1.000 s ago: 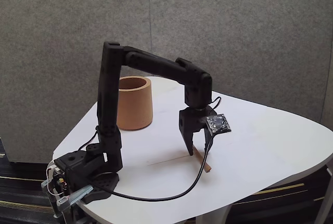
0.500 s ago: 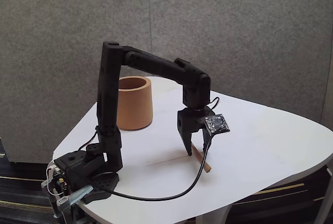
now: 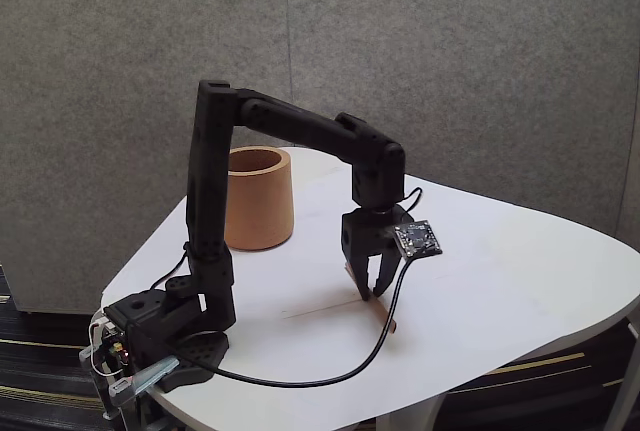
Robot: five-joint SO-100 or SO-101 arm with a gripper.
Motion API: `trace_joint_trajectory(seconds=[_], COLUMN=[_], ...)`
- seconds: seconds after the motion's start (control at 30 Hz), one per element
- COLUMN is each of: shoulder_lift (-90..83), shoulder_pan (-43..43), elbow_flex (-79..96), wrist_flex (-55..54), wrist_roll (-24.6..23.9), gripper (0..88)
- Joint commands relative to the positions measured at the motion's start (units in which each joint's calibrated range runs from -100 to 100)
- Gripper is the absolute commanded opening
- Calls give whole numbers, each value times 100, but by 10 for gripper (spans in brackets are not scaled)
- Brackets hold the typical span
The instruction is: Grab the pen and put it in the pen holder.
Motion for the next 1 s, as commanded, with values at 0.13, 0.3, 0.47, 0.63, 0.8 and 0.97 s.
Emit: trace_joint_trajectory(seconds=[0.13, 0.3, 0.47, 0.63, 0.8, 0.97], shoulder_lift=[-37, -94, -94, -102, -313, -883], shoulder_pan=[-25, -25, -25, -32, -134, -288], elbow_flex=[0, 0, 0, -36, -153, -406], wrist_flex=[-17, -17, 59, 76, 203, 551], wrist_roll=[21, 16, 16, 16, 16, 16], gripper=[10, 10, 10, 10, 9, 9])
